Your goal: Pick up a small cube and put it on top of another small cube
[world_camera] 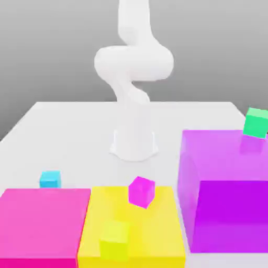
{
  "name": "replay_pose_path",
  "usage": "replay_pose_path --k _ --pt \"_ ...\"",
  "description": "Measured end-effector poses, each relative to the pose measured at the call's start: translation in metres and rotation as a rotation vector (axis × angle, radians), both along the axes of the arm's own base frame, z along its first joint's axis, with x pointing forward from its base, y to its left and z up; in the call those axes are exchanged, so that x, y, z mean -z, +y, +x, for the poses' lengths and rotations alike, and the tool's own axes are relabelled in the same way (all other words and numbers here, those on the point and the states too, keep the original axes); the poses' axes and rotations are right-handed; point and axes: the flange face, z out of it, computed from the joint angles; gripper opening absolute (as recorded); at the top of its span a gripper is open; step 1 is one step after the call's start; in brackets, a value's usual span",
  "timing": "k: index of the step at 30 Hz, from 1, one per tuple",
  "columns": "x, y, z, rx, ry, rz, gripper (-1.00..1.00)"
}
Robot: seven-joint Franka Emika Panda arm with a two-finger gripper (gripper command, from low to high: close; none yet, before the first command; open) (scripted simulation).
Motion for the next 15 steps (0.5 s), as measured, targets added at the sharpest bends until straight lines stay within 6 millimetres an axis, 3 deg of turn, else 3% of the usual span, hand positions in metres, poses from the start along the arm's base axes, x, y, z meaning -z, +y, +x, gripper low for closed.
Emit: replay_pose_path --k 3,7,11,15 --pt "0.074 -0.052 0.023 0.008 0.112 -0.043 0.0" --pt "0.174 -0.115 0.024 0.005 0.261 -0.077 0.0" --pt "0.275 -0.169 -0.006 -0.011 0.414 -0.083 0.0" --pt "0.377 -0.207 -0.068 -0.044 0.575 -0.057 0.0"
